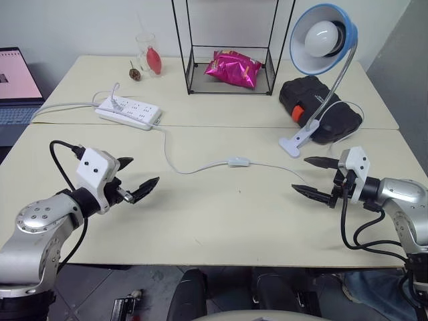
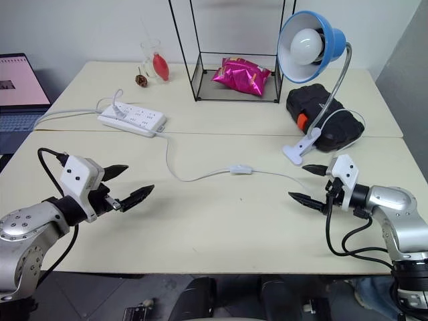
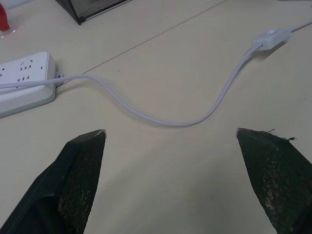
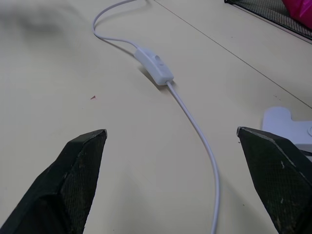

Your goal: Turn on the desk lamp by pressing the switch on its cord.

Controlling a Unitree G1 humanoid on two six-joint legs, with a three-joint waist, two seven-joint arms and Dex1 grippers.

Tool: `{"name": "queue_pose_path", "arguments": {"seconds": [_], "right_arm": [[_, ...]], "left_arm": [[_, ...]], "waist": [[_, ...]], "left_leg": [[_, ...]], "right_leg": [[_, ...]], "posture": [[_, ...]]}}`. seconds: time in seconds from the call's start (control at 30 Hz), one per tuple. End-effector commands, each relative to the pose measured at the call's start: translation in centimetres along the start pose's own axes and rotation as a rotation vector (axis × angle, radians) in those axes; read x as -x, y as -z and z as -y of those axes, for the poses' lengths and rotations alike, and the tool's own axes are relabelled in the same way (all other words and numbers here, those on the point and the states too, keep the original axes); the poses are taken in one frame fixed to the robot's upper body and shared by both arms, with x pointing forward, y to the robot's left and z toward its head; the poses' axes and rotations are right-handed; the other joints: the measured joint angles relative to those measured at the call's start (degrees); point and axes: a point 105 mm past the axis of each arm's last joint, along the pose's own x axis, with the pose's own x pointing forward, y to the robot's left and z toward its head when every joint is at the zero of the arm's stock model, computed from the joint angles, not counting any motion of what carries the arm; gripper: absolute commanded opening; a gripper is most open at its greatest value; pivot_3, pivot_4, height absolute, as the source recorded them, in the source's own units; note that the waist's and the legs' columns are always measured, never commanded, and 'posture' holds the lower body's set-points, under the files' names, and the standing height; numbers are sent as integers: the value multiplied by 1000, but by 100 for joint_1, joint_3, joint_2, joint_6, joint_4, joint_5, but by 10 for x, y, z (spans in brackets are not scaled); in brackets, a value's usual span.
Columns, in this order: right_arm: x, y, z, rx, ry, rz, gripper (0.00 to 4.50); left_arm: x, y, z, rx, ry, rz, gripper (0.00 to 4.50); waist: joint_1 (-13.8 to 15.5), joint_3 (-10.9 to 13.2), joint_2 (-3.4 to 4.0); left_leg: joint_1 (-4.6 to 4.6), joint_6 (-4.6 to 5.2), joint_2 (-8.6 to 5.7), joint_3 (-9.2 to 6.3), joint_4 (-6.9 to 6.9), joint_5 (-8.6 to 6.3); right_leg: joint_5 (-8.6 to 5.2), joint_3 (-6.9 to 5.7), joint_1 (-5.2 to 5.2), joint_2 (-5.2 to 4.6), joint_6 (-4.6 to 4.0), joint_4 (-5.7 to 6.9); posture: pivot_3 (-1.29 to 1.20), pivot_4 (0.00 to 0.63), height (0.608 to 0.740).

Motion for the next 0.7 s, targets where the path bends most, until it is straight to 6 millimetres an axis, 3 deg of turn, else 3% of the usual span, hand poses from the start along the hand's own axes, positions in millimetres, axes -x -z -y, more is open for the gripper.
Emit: {"name": "queue_pose_path", "arguments": {"seconds": [0.03, 0.23, 0.33, 0.7], "right_arm": [[2, -9, 1, 40, 0, 21, 4500], [-1, -11, -2, 38, -14, 24, 4500], [-2, -11, -3, 38, -15, 24, 4500], [-8, -28, -6, 24, -14, 60, 4500]], "left_arm": [[7, -13, -2, -35, -7, 51, 4469], [8, -12, -4, -58, -21, 25, 4469], [9, -24, -4, -102, -40, 117, 4469], [5, -34, -8, -122, 6, 180, 4469]], "waist": [[0, 0, 0], [0, 0, 0], [0, 0, 0], [1, 0, 0]], "left_leg": [[0, 0, 0, 0, 0, 0], [0, 0, 0, 0, 0, 0], [0, 0, 0, 0, 1, 0], [0, 0, 0, 0, 1, 0]], "right_leg": [[0, 0, 0, 0, 0, 0], [1, 0, 0, 0, -2, 0], [1, 0, 0, 0, -1, 0], [1, -1, 0, 0, -2, 0]], "posture": [[0, 150, 740], [0, 150, 740], [0, 150, 740], [0, 150, 740]]}}
